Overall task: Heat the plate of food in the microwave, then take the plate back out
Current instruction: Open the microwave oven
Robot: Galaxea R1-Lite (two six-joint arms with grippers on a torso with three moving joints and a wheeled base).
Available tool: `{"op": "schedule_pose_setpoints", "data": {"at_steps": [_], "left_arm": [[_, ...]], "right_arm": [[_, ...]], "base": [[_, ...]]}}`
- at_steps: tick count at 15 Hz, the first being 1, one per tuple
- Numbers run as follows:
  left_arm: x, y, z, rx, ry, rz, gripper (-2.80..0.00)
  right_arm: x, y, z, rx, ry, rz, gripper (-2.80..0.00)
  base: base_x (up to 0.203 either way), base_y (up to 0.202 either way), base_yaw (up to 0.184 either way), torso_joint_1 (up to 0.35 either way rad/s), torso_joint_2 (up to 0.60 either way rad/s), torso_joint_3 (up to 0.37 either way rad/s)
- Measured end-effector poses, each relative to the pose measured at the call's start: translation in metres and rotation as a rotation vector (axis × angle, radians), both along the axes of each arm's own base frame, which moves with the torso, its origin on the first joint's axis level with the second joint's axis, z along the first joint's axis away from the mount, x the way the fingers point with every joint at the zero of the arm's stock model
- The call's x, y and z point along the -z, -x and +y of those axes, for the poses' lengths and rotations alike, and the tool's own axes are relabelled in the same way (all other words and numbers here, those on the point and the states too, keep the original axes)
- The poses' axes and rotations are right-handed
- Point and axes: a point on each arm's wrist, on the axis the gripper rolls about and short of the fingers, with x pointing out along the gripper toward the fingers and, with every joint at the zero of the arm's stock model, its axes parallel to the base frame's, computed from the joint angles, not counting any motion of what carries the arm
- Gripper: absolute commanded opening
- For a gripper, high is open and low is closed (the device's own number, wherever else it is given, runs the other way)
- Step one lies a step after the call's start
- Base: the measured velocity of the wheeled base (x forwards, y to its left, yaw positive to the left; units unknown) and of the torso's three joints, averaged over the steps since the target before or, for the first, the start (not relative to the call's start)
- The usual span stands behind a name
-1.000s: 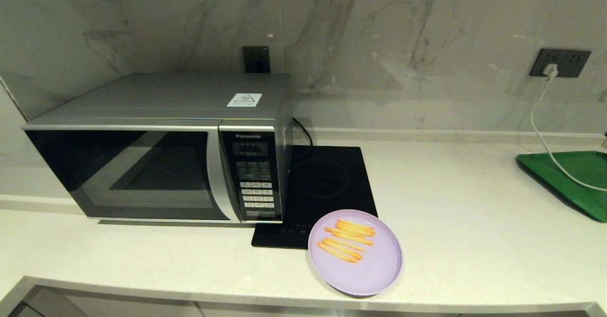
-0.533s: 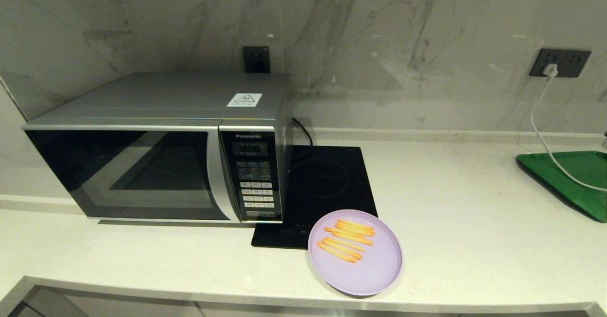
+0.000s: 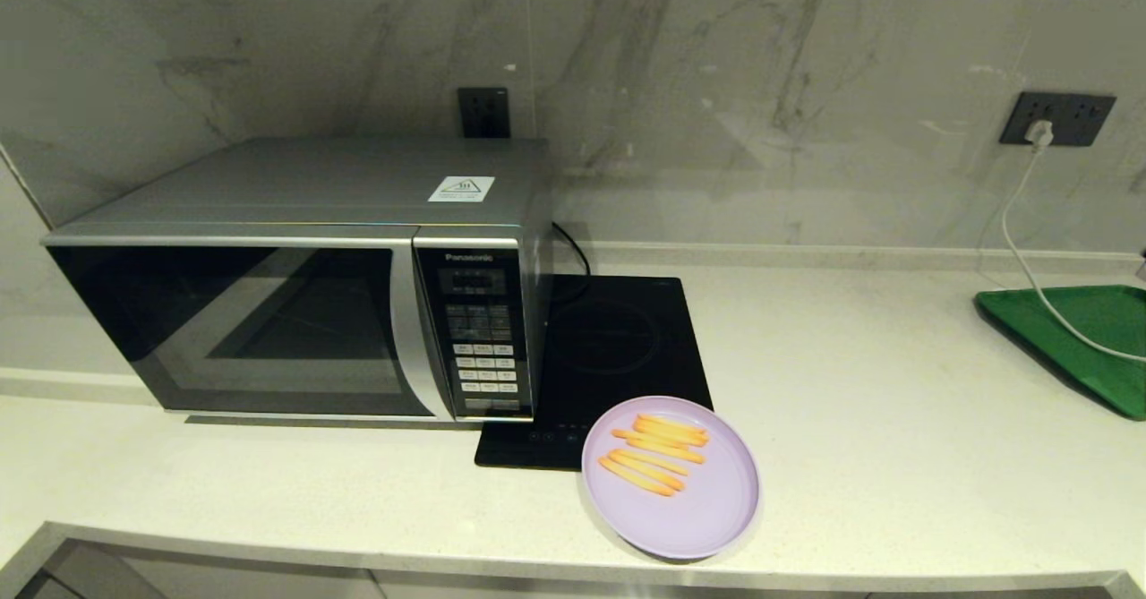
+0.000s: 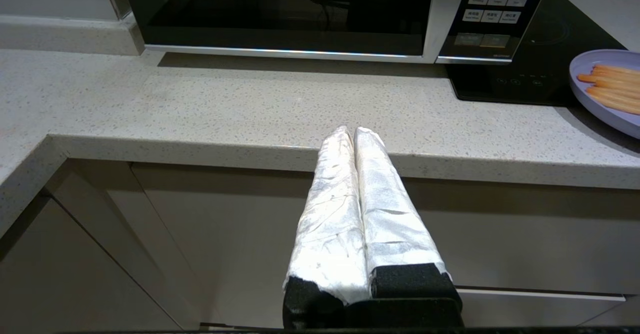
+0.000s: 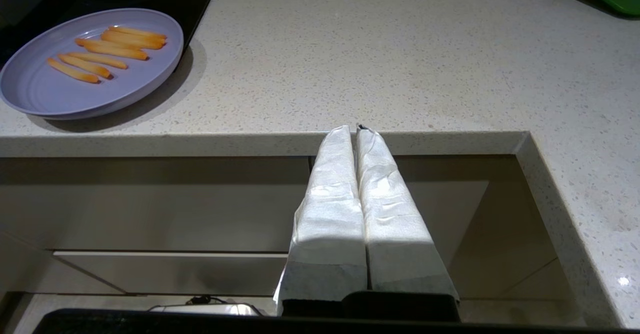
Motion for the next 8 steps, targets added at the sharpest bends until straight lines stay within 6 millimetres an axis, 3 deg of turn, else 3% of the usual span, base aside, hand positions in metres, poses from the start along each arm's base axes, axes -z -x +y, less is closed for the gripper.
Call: {"op": "schedule_pose_setpoints", "data": {"at_steps": [5,6,8], "left_arm": [[-0.007,0.002,0.000,-0.009,-0.023,-0.020,-2.80],[-0.019,0.006,0.000,-0.005,-0.029,-0.055,-2.80],[-0.062,0.020,-0.001,0.024,-0.030,-0.149,-2.80]], "right_arm": [[0.000,0.000,0.000,0.000,0.000,0.000,-2.80],[0.000,0.000,0.000,0.000,0.000,0.000,-2.80],[0.000,0.000,0.000,0.000,0.000,0.000,-2.80]], "base": [[0.000,0.000,0.000,0.000,0.00,0.000],[0.000,0.000,0.000,0.000,0.00,0.000],[0.000,0.000,0.000,0.000,0.00,0.000]]}}
